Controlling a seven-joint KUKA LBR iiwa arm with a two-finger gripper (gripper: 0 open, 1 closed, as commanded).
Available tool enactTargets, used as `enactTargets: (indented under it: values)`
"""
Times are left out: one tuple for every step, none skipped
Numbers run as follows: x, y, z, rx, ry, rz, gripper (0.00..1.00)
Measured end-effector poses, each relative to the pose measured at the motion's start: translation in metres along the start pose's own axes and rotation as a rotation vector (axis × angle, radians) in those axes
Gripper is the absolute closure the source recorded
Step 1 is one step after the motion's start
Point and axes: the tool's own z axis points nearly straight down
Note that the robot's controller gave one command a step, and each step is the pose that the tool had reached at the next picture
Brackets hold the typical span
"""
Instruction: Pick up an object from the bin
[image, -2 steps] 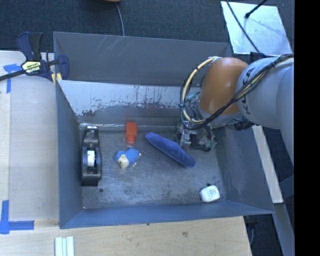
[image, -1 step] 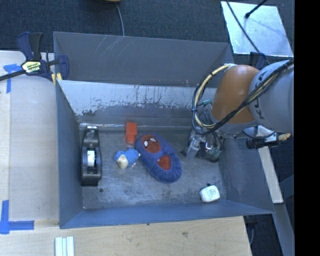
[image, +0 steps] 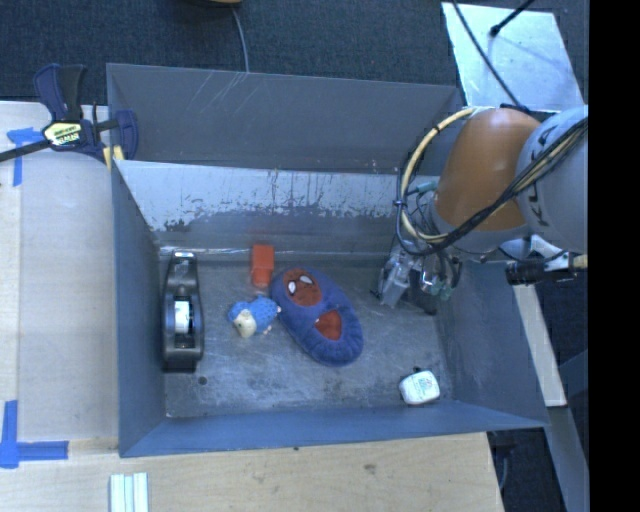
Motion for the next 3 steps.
enactTargets:
  values:
    - [0.066, 0.0, 0.017, 0.003, 0.013, -0.015, 1.0]
    - [0.045, -0.009, -0.014, 0.001, 0.001, 0.004, 1.0]
    - [0.051, -0.006, -0.082, -0.001, -0.002, -0.008, 1.0]
